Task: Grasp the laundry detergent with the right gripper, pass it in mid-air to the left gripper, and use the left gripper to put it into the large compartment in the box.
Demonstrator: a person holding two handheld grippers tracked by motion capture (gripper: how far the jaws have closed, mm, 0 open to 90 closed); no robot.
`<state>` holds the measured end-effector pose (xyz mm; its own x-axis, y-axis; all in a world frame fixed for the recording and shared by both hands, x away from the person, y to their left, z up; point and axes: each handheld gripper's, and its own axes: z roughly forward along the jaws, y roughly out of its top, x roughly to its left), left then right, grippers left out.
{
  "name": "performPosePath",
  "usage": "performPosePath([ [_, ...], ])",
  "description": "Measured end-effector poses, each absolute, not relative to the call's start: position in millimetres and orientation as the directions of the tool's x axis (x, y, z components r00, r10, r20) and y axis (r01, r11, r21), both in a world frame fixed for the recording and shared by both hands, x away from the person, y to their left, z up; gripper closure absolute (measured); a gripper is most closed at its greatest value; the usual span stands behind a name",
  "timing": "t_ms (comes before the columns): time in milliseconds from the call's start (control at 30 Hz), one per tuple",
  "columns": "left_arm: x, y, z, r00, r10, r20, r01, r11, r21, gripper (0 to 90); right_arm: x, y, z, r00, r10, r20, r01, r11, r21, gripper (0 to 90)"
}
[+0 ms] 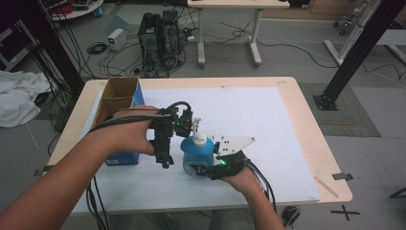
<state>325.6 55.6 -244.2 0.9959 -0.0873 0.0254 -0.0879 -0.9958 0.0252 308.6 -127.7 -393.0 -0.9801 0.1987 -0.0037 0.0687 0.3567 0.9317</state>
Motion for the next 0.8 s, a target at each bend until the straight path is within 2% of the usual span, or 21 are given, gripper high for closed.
performPosePath([
  [33, 326.1, 54.9, -244.6, 0.995, -0.098, 0.031, -0.099, -0.995, 0.026, 1.9, 311.1, -124.0, -393.4, -0.983, 0.181, -0.031, 0.035, 0.353, 0.935, 45.2],
  [67, 325.8, 53.9, -244.9, 0.995, -0.099, 0.031, -0.099, -0.995, 0.018, 1.9, 308.5, -121.4, -393.4, -0.984, 0.176, 0.006, 0.07, 0.362, 0.93, 45.2],
  [167, 325.4, 52.4, -246.7, 0.995, -0.098, 0.02, -0.099, -0.995, 0.018, 1.9, 314.0, -111.9, -393.8, -0.986, 0.159, -0.057, 0.0, 0.336, 0.942, 45.2],
  [200, 324.9, 52.2, -247.7, 0.996, -0.09, 0.015, -0.09, -0.996, 0.022, 2.0, 309.2, -110.4, -393.4, -0.987, 0.162, 0.006, 0.064, 0.355, 0.933, 45.2],
  [233, 325.1, 51.6, -248.5, 0.996, -0.09, 0.009, -0.09, -0.996, 0.025, 1.9, 309.1, -108.1, -392.7, -0.987, 0.158, 0.01, 0.066, 0.355, 0.932, 45.2],
  [367, 325.4, 49.6, -249.0, 0.995, -0.103, 0.017, -0.103, -0.994, 0.023, 2.0, 310.0, -97.6, -391.5, -0.99, 0.141, -0.011, 0.04, 0.354, 0.934, 45.2],
  [533, 323.6, 48.1, -249.4, 0.995, -0.095, 0.015, -0.095, -0.995, 0.03, 1.9, 308.0, -90.5, -389.1, -0.991, 0.134, 0.017, 0.064, 0.354, 0.933, 45.2],
  [800, 323.8, 44.8, -252.7, 0.995, -0.099, 0.01, -0.099, -0.995, 0.026, 2.0, 309.0, -85.4, -388.9, -0.991, 0.133, -0.004, 0.045, 0.359, 0.932, 45.4],
])
